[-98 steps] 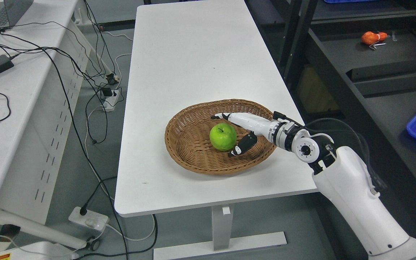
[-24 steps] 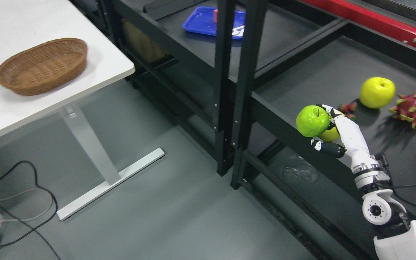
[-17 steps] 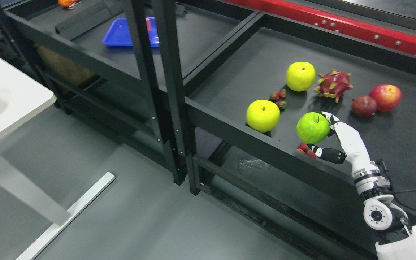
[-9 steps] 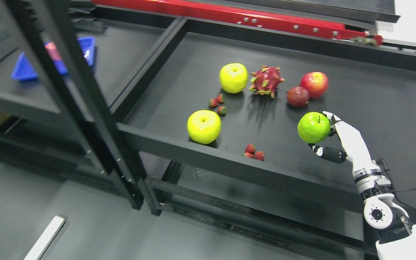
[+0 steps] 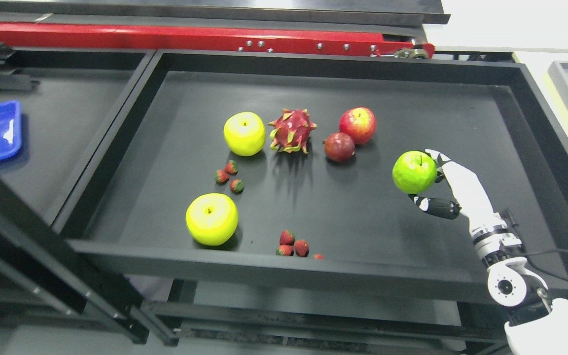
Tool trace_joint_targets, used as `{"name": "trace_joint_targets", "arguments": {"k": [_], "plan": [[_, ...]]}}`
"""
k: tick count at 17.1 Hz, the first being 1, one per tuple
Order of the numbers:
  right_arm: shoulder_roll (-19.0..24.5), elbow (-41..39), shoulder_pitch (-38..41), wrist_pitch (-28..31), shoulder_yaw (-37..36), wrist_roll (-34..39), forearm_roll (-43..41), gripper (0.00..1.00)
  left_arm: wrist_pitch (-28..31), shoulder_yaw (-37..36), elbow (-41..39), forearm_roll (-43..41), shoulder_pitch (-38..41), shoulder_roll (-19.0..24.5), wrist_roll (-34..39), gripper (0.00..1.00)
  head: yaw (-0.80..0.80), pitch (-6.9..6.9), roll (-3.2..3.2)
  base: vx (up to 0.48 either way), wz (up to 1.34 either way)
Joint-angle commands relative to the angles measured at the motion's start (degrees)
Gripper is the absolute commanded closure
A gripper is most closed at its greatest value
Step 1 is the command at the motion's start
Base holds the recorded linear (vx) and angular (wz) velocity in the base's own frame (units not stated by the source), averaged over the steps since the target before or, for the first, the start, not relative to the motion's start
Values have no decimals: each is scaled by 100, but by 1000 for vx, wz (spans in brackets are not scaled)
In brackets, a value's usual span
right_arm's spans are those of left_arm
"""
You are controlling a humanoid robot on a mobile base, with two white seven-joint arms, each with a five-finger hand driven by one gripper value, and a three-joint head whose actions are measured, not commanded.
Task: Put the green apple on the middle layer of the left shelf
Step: 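Carry the apple in the right hand while turning toward the shelf tray, then lower the apple onto the tray and open the right hand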
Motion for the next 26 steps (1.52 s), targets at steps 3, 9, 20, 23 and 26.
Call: {"name": "trace_joint_targets", "arguments": {"k": [3,9,20,23,26], "plan": [[126,66,-652,-18,1590,610,20,96,4,0,-4,0,0,100,2,0,0,0,0,211,-319],[854,301,-977,-133,2620,838,160,96,4,0,-4,0,0,100,2,0,0,-2,0,161,-289],[1454,830,-749,-89,1692,1498,-234,0,4,0,5,0,0,100,2,0,0,-2,0,82,-81],[1532,699,-749,-132,735,1445,-497,0,4,0,5,0,0,100,2,0,0,-2,0,32,-3],[1831,663,-776,-220,-547,1279,-1540,0,4,0,5,0,0,100,2,0,0,-2,0,21,-24]]}}
